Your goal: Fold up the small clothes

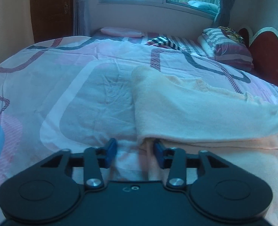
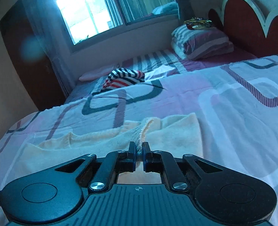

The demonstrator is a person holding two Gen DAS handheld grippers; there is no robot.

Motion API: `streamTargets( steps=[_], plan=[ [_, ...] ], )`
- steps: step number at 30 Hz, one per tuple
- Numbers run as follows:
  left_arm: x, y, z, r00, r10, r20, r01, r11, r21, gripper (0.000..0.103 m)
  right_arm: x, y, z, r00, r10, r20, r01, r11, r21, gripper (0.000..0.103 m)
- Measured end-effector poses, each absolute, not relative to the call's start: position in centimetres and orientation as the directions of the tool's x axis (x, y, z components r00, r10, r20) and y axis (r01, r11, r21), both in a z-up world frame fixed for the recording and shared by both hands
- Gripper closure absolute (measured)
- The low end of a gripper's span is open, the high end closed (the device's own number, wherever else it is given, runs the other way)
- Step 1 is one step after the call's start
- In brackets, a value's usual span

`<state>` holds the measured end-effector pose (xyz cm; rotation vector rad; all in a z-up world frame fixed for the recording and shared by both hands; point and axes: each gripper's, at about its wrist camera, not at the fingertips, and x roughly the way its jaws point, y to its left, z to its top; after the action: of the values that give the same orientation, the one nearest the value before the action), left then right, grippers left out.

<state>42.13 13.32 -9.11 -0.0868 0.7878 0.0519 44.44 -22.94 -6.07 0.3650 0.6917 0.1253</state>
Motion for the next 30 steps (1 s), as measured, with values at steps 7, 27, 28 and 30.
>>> streamTargets(
  steps=[7,27,28,30],
  plan=[
    [42.3,12.9,-9.2,0.697,-0.005,-0.717,-0.072,0.994,-0.077,0.081,43.4,-24.0,-6.7,0.76,0.239,-0.604,0.028,0.917,0.397,0.097],
    [42.5,13.8,-9.2,0.688,-0.037,-0.724,-0.08,0.989,-0.127,0.078,41.9,-25.1,-8.4,0.732,0.219,-0.645,0.044,0.93,0.365,0.097],
    [42.5,13.8,-9.2,0.688,-0.037,-0.725,-0.079,0.989,-0.126,0.078,41.9,-25.1,-8.5,0.729,0.213,-0.65,0.048,0.932,0.359,0.097],
    [42.5,13.8,-9.2,0.688,-0.038,-0.725,-0.076,0.989,-0.125,0.078,41.8,-25.1,-8.9,0.722,0.205,-0.661,0.056,0.934,0.352,0.097]
  ],
)
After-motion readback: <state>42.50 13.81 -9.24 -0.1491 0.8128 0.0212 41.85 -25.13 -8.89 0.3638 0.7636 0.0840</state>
